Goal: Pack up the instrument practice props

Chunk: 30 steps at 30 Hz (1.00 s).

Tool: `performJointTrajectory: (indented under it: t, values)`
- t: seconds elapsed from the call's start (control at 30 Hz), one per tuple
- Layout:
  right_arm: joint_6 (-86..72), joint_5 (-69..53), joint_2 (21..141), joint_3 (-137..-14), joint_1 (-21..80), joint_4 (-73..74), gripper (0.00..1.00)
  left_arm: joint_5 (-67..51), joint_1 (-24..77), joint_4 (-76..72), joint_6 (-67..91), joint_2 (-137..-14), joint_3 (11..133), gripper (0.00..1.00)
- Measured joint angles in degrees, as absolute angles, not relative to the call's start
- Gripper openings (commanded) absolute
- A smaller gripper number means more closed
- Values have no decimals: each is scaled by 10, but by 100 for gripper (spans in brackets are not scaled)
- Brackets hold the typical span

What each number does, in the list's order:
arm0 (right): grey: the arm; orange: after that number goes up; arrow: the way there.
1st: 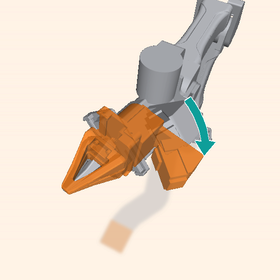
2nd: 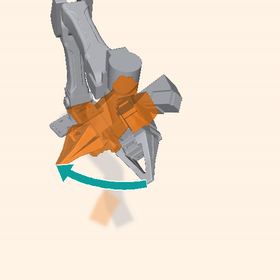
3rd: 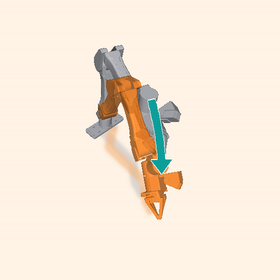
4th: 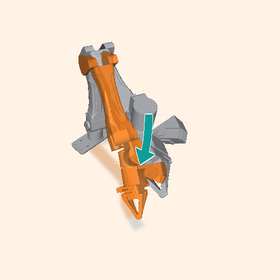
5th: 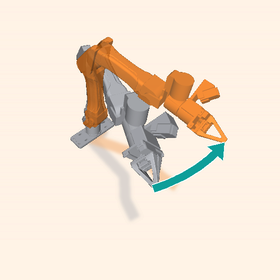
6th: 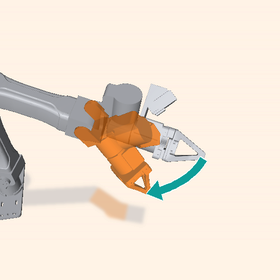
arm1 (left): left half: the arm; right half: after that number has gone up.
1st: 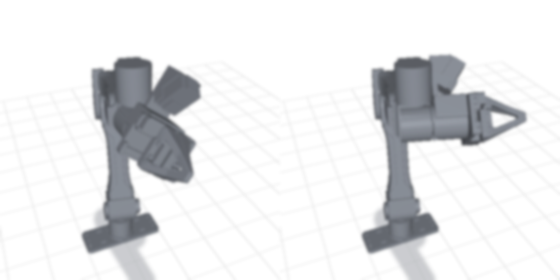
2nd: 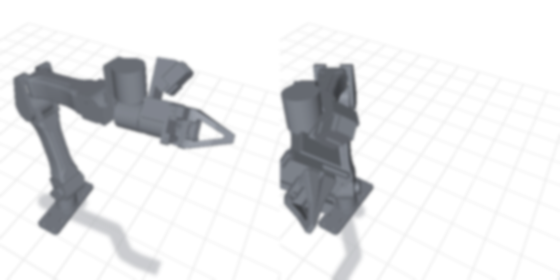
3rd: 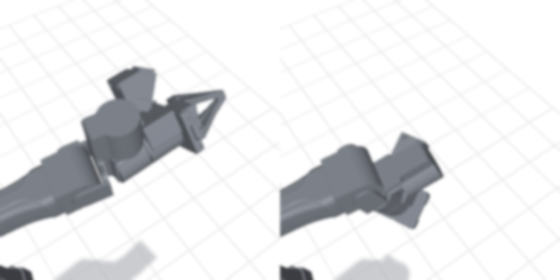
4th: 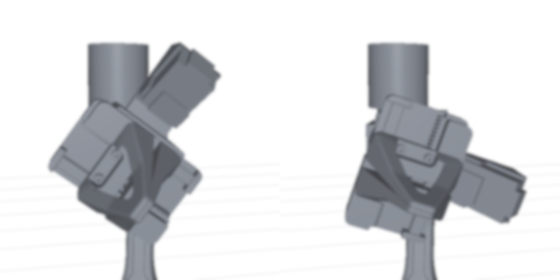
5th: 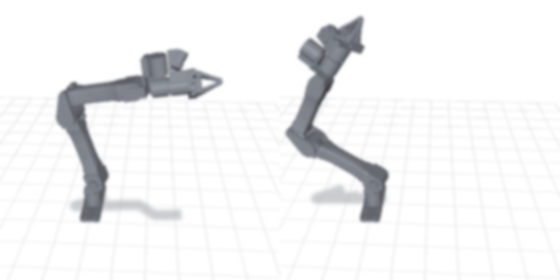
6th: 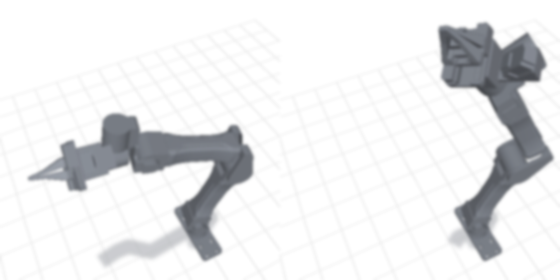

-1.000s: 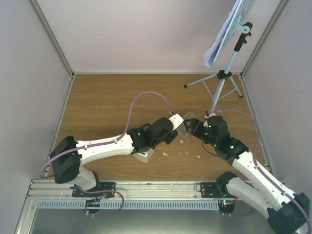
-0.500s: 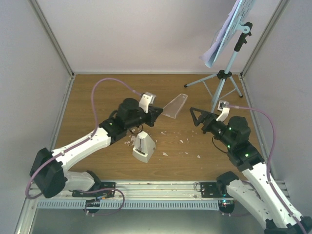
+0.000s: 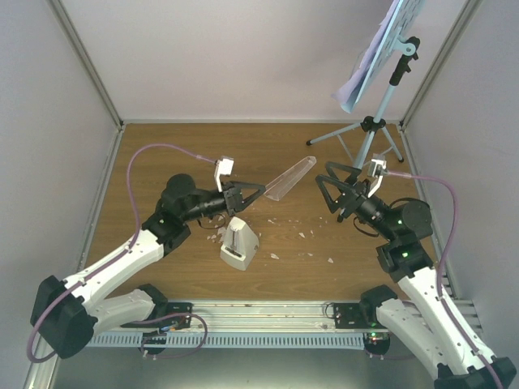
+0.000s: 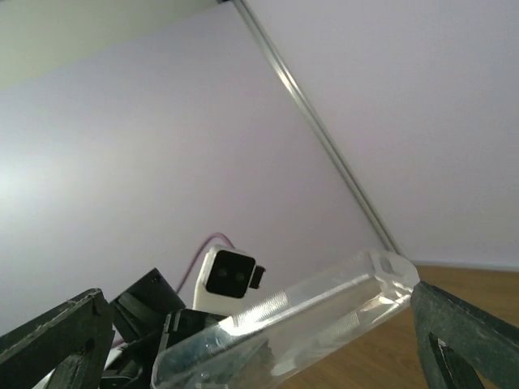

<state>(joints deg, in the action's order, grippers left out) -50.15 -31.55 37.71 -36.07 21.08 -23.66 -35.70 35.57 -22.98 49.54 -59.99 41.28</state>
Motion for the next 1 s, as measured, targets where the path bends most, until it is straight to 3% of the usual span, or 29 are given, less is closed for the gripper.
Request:
performJointTrajectory:
  t: [0.4, 1.0]
  values:
    - [-569, -320, 427, -306, 263, -392, 100, -390, 356, -339, 591, -584, 399, 0]
    - [-607, -298, 555, -416, 354, -508, 95, -399, 356, -382, 615, -574, 400, 0]
